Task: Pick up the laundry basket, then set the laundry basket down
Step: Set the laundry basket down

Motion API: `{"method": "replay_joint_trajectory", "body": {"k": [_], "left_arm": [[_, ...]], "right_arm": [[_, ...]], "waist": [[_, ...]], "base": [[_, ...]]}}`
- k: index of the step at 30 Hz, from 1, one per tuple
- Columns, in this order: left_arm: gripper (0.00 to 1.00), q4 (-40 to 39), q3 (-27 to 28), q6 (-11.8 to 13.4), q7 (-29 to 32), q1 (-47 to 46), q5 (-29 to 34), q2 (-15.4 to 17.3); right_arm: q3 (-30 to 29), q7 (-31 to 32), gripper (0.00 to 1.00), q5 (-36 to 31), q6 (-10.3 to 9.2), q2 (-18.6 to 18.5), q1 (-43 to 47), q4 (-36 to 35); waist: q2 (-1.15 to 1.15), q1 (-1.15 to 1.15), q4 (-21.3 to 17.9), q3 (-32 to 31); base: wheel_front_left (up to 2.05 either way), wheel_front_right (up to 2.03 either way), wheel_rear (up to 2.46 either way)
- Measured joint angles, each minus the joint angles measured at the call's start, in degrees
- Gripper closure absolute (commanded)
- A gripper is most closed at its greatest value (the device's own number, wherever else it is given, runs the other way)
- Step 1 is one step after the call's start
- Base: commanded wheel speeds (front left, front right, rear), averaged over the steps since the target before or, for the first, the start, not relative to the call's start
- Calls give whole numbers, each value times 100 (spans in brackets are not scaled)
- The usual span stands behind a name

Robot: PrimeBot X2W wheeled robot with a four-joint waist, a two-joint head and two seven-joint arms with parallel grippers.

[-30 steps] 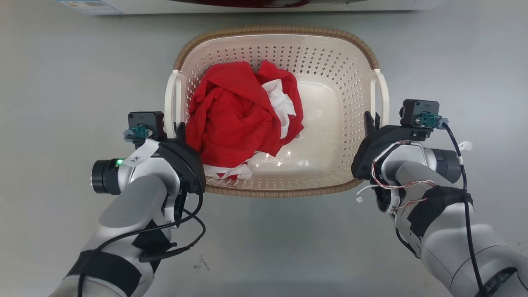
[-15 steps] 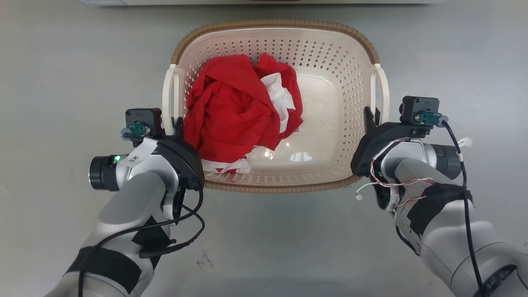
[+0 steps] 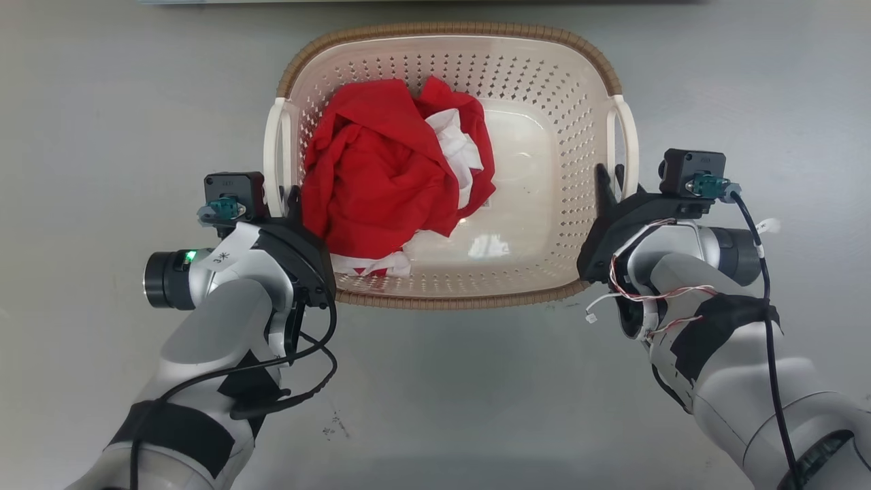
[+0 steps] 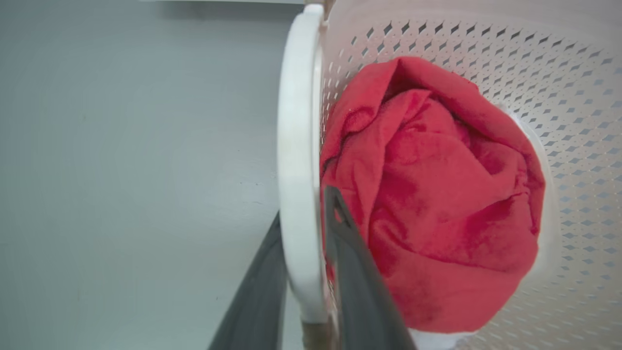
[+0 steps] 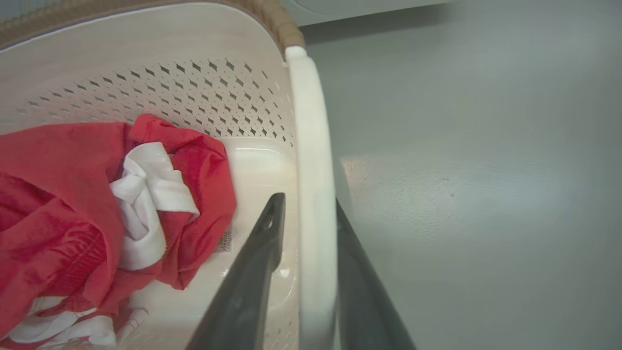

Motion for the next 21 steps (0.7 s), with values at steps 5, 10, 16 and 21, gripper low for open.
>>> {"method": "replay_joint_trajectory", "body": {"k": [5, 10, 16, 21], "left_arm": [[58, 29, 1, -1, -43, -4, 0, -8], [7, 43, 3, -1, -66, -8, 0, -38], [0, 78, 32, -3, -105, -11, -7, -38], [0, 109, 54, -9, -159, -3, -10, -38]], "right_arm": [[15, -20, 0, -1, 8, 32, -70, 4], [21, -27, 0, -1, 8, 31, -69, 7], [27, -70, 0, -1, 8, 32, -54, 67], [37, -79, 0, -1, 8, 32, -42, 125]], "waist": [[0, 0, -6, 23], [0, 0, -11, 32], [0, 0, -16, -9], [0, 0, -27, -144]], "base": [[0, 0, 0], [0, 0, 0], [0, 0, 0], [0, 0, 0]]}}
